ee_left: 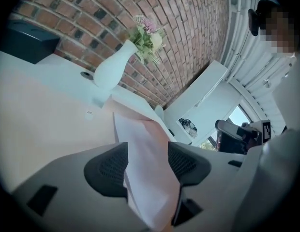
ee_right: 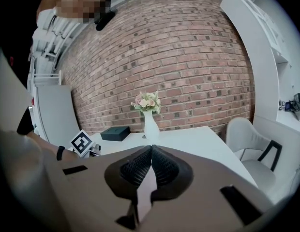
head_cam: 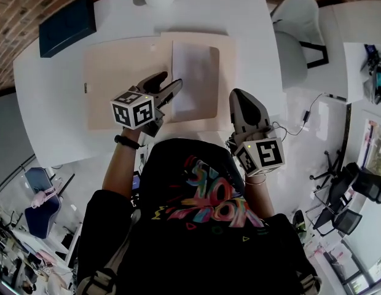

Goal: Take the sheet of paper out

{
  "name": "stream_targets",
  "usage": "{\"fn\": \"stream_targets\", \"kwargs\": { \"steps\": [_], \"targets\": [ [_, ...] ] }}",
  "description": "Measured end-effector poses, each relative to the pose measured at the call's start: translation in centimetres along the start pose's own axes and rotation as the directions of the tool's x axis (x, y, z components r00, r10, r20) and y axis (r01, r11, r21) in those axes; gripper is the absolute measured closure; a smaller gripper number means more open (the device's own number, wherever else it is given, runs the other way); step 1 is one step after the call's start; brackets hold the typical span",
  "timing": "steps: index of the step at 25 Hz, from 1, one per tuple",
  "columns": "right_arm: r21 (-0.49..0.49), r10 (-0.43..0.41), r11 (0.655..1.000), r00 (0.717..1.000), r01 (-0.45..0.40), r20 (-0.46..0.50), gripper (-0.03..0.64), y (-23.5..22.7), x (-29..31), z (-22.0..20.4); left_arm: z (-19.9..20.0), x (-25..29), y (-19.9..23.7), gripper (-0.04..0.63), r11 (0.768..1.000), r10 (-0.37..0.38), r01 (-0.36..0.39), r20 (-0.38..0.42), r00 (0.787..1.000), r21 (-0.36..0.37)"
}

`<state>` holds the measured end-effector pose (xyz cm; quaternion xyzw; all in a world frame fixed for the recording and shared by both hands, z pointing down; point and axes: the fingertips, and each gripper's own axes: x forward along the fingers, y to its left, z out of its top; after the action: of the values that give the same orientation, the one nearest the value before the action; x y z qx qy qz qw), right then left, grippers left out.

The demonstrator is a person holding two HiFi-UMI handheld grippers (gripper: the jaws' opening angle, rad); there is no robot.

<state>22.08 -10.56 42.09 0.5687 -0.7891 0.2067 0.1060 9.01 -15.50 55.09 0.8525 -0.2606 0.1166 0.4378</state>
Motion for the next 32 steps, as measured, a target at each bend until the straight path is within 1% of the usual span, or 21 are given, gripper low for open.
{"fn": "stream_targets", "kwargs": {
  "steps": [6,12,16,19,24,28,32],
  "targets": [
    [0.025,-0.020,0.999,1.000,0.020,-0.005,0.597,-0.4,0.1,-0.3,-0.9,1.8,1.7,0.328,0.998,-0.004,-0.001,-0.070,0.998,-0.070],
    [0.025,-0.031,0.999,1.000,0.031,-0.004,0.597,-0.9,0.0,-0.7,-1.5,3.2,2.0,0.313,0.994,-0.009,-0.004,-0.121,0.993,-0.107],
    [0.029,-0.035,0.999,0.999,0.036,-0.010,0.597,-1.1,-0.1,-1.0,-1.5,4.0,2.2,0.302,0.992,0.016,-0.037,-0.173,0.985,-0.121],
    [0.031,-0.034,0.999,0.999,0.035,-0.019,0.597,-1.2,-0.1,-1.2,-1.3,4.2,2.1,0.301,0.990,0.011,-0.037,-0.186,0.983,-0.134],
    [0.037,-0.028,0.999,0.999,0.028,-0.022,0.597,-1.1,0.2,-1.0,-1.3,4.3,1.7,0.301,0.980,-0.055,0.018,-0.185,0.981,-0.197],
    [0.036,-0.028,0.999,0.999,0.029,-0.019,0.597,-1.4,0.3,-0.9,-1.4,4.2,1.2,0.302,0.972,-0.106,0.067,-0.170,0.980,-0.224],
    [0.038,-0.022,0.999,1.000,0.022,-0.019,0.597,-1.3,0.4,-0.9,-1.5,3.7,0.6,0.302,0.954,-0.174,0.128,-0.154,0.973,-0.270]
  ]
}}
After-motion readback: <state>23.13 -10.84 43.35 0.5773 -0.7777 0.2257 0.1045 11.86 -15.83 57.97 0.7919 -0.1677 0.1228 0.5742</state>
